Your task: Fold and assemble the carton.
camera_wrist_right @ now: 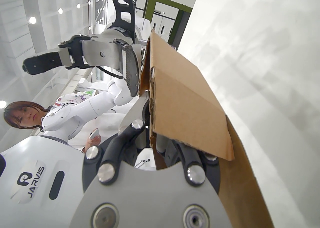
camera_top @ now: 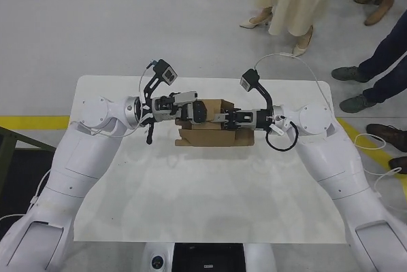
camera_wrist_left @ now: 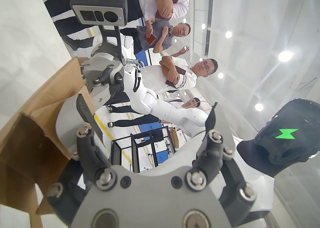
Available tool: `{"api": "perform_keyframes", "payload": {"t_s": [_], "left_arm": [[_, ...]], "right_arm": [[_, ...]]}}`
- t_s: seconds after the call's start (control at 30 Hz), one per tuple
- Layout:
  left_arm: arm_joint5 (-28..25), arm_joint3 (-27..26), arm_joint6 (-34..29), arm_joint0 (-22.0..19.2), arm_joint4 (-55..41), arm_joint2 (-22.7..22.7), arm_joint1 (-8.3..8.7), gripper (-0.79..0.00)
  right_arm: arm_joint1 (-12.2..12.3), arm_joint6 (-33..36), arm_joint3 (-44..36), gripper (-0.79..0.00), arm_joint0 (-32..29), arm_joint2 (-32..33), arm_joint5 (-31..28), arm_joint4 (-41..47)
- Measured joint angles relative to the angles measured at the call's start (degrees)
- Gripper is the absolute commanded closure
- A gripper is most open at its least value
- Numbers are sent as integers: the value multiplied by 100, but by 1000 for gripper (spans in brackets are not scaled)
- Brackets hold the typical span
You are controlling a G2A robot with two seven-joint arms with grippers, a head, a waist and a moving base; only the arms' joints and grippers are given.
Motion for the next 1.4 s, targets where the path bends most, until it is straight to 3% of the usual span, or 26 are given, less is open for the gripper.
{"api": "perform_keyframes", "payload": {"t_s": [0.5,1.07,1.4], "left_arm": [[68,113,61,304,257,-575,125,-785],[141,202,-49,186,241,-502,76,-785],[94,169,-31,210,394,-665,106,-785]], "right_arm": [[51,355,121,0,84,223,86,147],[-27,716,1,0,106,-44,158,420],[3,410,182,0,146,173,108,352]]}}
